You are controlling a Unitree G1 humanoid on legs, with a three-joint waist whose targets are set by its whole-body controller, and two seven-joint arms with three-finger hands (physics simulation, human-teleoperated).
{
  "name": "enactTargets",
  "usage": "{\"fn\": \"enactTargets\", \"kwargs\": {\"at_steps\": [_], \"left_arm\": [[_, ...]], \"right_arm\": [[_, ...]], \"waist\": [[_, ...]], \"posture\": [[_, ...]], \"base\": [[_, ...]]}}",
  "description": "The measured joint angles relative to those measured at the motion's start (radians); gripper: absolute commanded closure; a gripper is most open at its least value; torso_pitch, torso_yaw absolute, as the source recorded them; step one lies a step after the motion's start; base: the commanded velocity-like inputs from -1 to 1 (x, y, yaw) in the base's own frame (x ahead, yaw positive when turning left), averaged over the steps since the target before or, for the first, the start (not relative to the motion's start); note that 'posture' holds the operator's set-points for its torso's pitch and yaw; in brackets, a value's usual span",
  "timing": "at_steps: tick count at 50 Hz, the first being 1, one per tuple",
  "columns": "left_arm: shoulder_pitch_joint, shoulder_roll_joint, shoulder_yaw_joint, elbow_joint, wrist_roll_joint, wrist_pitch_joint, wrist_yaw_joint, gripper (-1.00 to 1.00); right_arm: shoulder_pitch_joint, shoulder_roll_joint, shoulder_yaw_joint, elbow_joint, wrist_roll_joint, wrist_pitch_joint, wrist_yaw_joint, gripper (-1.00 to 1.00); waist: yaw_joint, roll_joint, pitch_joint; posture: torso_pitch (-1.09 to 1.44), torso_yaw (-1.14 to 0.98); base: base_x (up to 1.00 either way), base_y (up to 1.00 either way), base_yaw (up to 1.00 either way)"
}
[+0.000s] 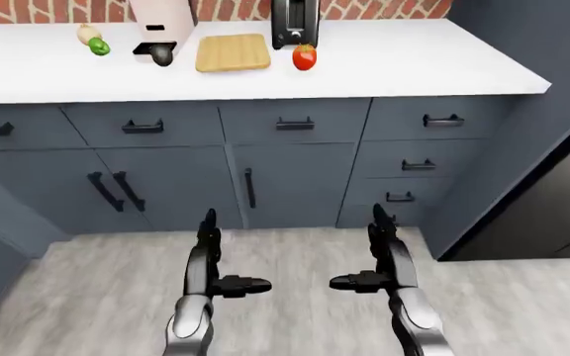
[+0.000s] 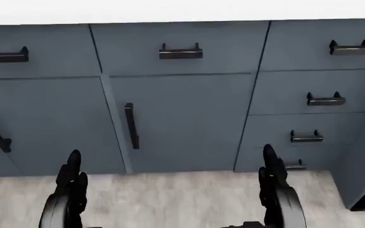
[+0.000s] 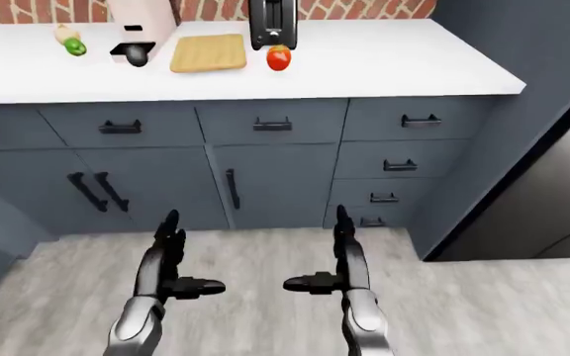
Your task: Place the avocado, onion, tomato and bell pepper on the cutting board.
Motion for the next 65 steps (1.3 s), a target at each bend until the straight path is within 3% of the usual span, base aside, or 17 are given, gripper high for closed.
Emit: {"fn": "enactTargets", "kwargs": {"at_steps": [1, 3, 5, 8, 14, 19, 23, 26, 30, 39, 42, 46, 49, 52, 55, 60, 65], "left_arm": [[-0.003, 0.008, -0.005, -0.07, 0.005, 0.053, 0.001, -1.0], [-0.054, 0.025, 0.007, -0.249, 0.023, 0.152, 0.007, -1.0], [-0.097, 0.028, 0.021, -0.334, 0.039, 0.186, 0.012, -1.0], [-0.16, 0.043, 0.031, -0.405, 0.051, 0.276, 0.008, -1.0], [-0.409, 0.116, 0.093, -0.41, 0.05, 0.486, 0.0, -1.0], [-0.57, 0.182, 0.116, -0.414, 0.015, 0.55, 0.01, -1.0], [-0.63, 0.237, 0.148, -0.466, -0.013, 0.594, 0.019, -1.0], [-0.652, 0.266, 0.167, -0.483, -0.029, 0.627, 0.025, -1.0], [-0.633, 0.301, 0.212, -0.507, -0.051, 0.691, 0.041, -1.0], [-0.666, 0.351, 0.231, -0.547, -0.089, 0.73, 0.062, -1.0], [-0.65, 0.347, 0.223, -0.583, -0.11, 0.749, 0.059, -1.0], [-0.646, 0.366, 0.238, -0.594, -0.135, 0.771, 0.062, -1.0], [-0.661, 0.386, 0.259, -0.622, -0.135, 0.766, 0.076, -1.0], [-0.649, 0.392, 0.273, -0.638, -0.135, 0.759, 0.086, -1.0], [-0.625, 0.389, 0.276, -0.592, -0.133, 0.788, 0.094, -1.0], [-0.639, 0.381, 0.252, -0.619, -0.145, 0.789, 0.092, -1.0], [-0.638, 0.365, 0.215, -0.626, -0.152, 0.787, 0.079, -1.0]], "right_arm": [[0.016, -0.01, 0.008, -0.079, -0.01, 0.039, 0.0, -1.0], [0.01, -0.021, 0.01, -0.3, -0.039, 0.131, 0.005, -1.0], [-0.017, -0.018, 0.008, -0.423, -0.056, 0.178, 0.014, -1.0], [-0.064, -0.031, -0.007, -0.524, -0.076, 0.254, 0.034, -1.0], [-0.283, -0.085, -0.049, -0.616, -0.104, 0.498, 0.069, -1.0], [-0.418, -0.116, -0.066, -0.663, -0.114, 0.606, 0.083, -1.0], [-0.474, -0.132, -0.075, -0.72, -0.107, 0.649, 0.087, -1.0], [-0.498, -0.141, -0.081, -0.736, -0.1, 0.685, 0.085, -1.0], [-0.474, -0.135, -0.057, -0.741, -0.084, 0.721, 0.093, -1.0], [-0.521, -0.145, -0.063, -0.803, -0.071, 0.752, 0.087, -1.0], [-0.495, -0.144, -0.07, -0.815, -0.072, 0.762, 0.084, -1.0], [-0.505, -0.147, -0.072, -0.825, -0.076, 0.798, 0.084, -1.0], [-0.522, -0.147, -0.066, -0.858, -0.08, 0.793, 0.083, -1.0], [-0.528, -0.141, -0.046, -0.869, -0.082, 0.799, 0.092, -1.0], [-0.519, -0.136, -0.017, -0.84, -0.078, 0.823, 0.111, -1.0], [-0.524, -0.145, -0.06, -0.864, -0.091, 0.82, 0.107, -1.0], [-0.52, -0.147, -0.065, -0.865, -0.105, 0.809, 0.1, -1.0]], "waist": [[0.001, -0.004, -0.002], [0.001, -0.005, -0.041], [0.002, -0.013, -0.033], [0.006, -0.011, -0.065], [0.001, 0.001, -0.057], [-0.012, -0.025, -0.071], [-0.033, 0.031, -0.047], [-0.032, 0.098, -0.049], [-0.015, 0.078, -0.026], [0.019, -0.034, -0.03], [-0.004, -0.023, -0.008], [-0.012, -0.029, -0.034], [-0.017, 0.005, -0.038], [0.014, 0.061, -0.027], [0.036, 0.052, -0.014], [0.016, -0.047, 0.003], [-0.018, -0.036, -0.035]], "posture": [[0.0, 0.0], [0.0, 0.0], [0.0, 0.0], [0.0, 0.0], [0.0, 0.0], [0.0, 0.0], [0.0, 0.0], [0.0, 0.0], [0.0, 0.0], [0.0, 0.0], [0.0, 0.0], [0.0, 0.0], [0.0, 0.0], [0.0, 0.0], [0.0, 0.0], [0.0, 0.0], [0.0, 0.0]], "base": [[0.0, 0.0, 0.0], [0.0, 0.0, 0.0], [0.0, 0.0, 0.0], [0.0, 0.0, 0.0], [0.08, 0.15, 0.0], [0.28, 0.4, 0.0], [0.35, 0.41, 0.0], [0.35, 0.41, 0.0], [0.35, 0.41, 0.0], [0.4, 0.41, 0.0], [0.45, 0.41, 0.0], [0.45, 0.41, 0.0], [0.07, 0.07, 0.0], [0.0, 0.22, 0.0], [0.0, 0.53, 0.0], [0.2, 0.65, 0.0], [0.49, 0.69, 0.0]]}}
